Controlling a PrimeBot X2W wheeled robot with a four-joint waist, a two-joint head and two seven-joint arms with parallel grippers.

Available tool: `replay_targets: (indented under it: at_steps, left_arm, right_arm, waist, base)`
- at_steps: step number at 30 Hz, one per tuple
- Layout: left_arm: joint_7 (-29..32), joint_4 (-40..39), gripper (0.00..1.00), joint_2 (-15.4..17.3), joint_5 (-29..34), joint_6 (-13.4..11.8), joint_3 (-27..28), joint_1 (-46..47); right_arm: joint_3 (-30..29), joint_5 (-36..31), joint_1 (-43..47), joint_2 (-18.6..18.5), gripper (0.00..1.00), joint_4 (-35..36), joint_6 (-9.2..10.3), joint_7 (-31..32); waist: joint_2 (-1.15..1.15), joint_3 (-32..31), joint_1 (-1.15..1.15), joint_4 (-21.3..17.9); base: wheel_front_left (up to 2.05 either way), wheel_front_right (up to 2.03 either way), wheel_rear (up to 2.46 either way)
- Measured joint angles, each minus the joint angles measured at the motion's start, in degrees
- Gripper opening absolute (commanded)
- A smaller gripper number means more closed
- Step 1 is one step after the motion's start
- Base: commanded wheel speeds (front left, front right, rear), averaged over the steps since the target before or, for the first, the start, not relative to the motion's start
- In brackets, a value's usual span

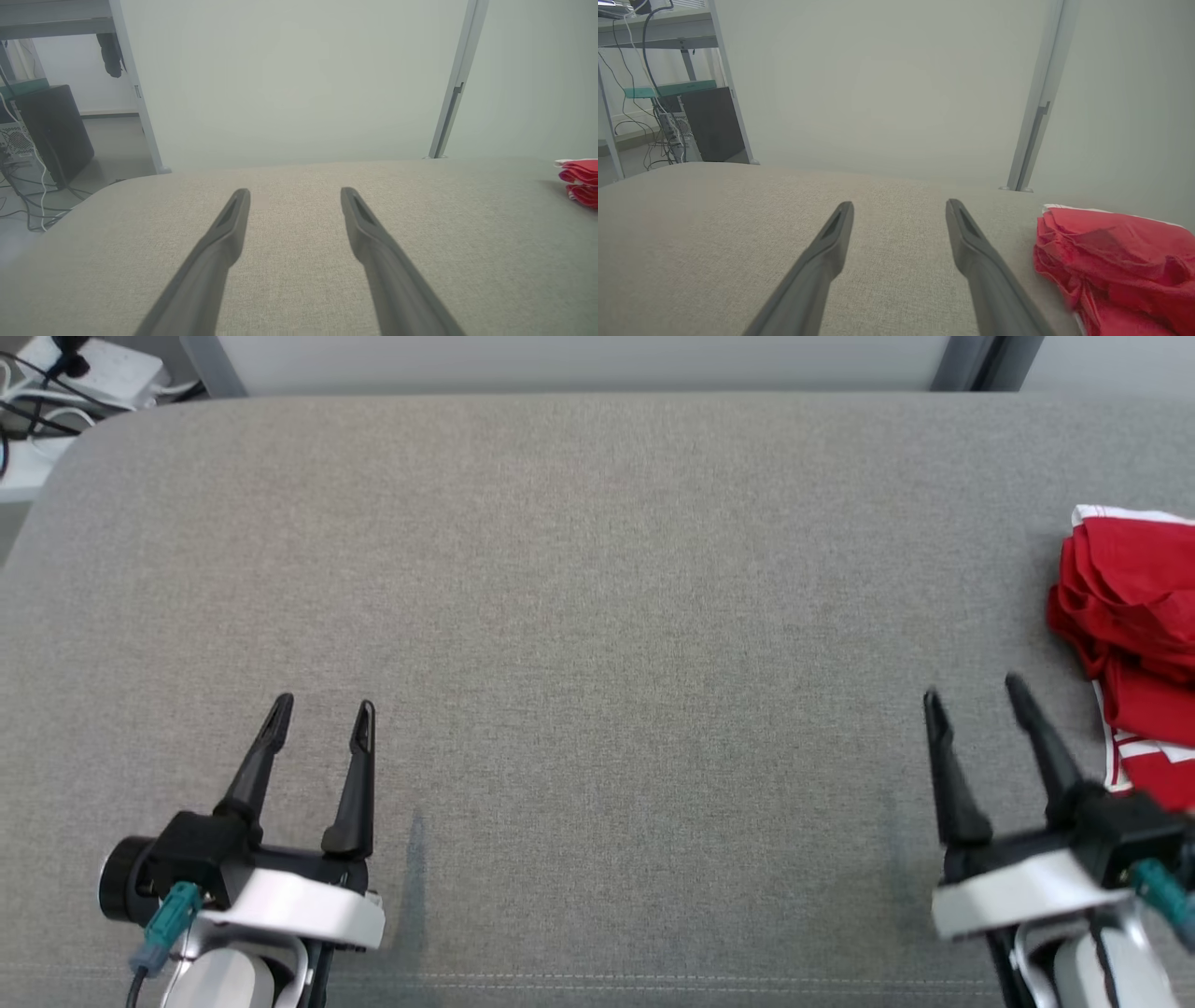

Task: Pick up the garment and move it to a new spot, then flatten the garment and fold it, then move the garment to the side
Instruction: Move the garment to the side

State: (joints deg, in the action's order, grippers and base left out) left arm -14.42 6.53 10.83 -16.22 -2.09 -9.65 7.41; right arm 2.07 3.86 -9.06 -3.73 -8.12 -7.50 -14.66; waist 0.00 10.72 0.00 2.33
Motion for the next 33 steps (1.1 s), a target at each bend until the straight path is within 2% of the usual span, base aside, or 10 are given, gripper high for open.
replay_targets:
  at_steps: [15,27,33]
  left_arm:
    - [0.0,2.2,1.0,-0.7,-0.5,0.1,-0.9,-5.1]
    - [0.0,3.3,1.0,-0.3,-0.6,0.5,-1.7,-7.8]
    - [0.3,3.8,1.0,1.2,-0.6,1.1,-2.5,-9.2]
  right_arm:
    - [-1.5,1.4,14.2,1.4,1.0,7.1,0.0,1.9]
    - [-1.8,1.8,18.9,1.5,1.0,10.8,0.0,5.2]
    - [-2.5,2.2,20.2,1.5,1.0,11.7,0.0,6.6]
  waist:
    - [0.0,-5.7,0.0,-0.1]
    - [0.0,-9.7,0.0,-0.1]
    - [0.0,-10.7,0.0,0.2]
  base:
    - [0.0,0.0,0.0]
    - [0.0,0.0,0.0]
    - [0.0,0.0,0.0]
